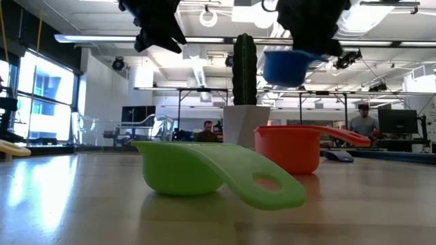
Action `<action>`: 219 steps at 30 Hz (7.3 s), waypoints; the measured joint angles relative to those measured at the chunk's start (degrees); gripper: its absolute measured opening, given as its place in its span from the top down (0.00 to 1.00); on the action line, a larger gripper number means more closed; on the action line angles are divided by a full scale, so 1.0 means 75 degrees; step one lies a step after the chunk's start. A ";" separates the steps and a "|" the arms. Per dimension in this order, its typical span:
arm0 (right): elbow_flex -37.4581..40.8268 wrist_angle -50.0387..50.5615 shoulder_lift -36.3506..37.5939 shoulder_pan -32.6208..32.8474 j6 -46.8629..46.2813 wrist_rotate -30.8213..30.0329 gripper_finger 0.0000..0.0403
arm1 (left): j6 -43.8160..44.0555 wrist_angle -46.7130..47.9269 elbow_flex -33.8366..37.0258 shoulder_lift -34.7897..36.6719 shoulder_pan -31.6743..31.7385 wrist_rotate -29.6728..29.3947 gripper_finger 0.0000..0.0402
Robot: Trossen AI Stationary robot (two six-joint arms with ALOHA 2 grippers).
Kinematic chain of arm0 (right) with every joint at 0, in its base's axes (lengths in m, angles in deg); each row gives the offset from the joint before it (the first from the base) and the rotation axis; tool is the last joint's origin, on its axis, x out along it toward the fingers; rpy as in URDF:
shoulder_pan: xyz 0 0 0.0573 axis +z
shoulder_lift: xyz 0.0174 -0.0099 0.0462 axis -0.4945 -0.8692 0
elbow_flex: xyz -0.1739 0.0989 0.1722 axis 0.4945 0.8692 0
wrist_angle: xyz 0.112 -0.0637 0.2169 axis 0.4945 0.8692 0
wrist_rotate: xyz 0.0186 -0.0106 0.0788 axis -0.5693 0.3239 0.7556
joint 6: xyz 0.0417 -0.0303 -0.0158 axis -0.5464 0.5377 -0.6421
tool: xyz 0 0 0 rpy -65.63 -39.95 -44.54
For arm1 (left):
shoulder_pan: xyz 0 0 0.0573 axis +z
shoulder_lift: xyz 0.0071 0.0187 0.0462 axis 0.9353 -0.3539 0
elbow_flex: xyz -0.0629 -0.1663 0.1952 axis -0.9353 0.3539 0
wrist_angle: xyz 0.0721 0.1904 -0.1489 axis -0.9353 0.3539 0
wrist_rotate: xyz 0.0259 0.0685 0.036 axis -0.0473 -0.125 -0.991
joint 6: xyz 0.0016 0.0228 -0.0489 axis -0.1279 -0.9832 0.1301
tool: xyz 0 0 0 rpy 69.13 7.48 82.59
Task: Nest measuring cups in basket
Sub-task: Stack the blue measuring cup on the red measuring cup, then stack the yellow measuring cup on the blue measuring cup
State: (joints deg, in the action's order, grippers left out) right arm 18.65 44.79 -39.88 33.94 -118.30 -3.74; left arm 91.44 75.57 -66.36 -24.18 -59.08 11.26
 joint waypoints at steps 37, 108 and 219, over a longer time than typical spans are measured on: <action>0.0000 -0.1022 -0.1997 0.0404 0.1405 0.1451 1.00 | 0.2769 0.0275 0.0000 -0.0044 -0.1697 -0.0856 0.70; -0.1288 -0.0821 -0.2043 0.0474 0.1677 0.1035 0.78 | 0.5242 0.2589 0.1014 -0.1348 -0.7734 -0.0508 0.70; -0.1288 -0.3135 -0.2043 0.0378 -0.1501 0.3457 1.00 | -0.5480 0.2149 -0.2754 -0.3179 -0.2856 -0.3024 0.71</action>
State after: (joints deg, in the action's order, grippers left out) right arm 8.99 21.28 -55.20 36.77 -129.56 22.18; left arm 50.33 91.69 -87.01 -48.03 -80.49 -11.42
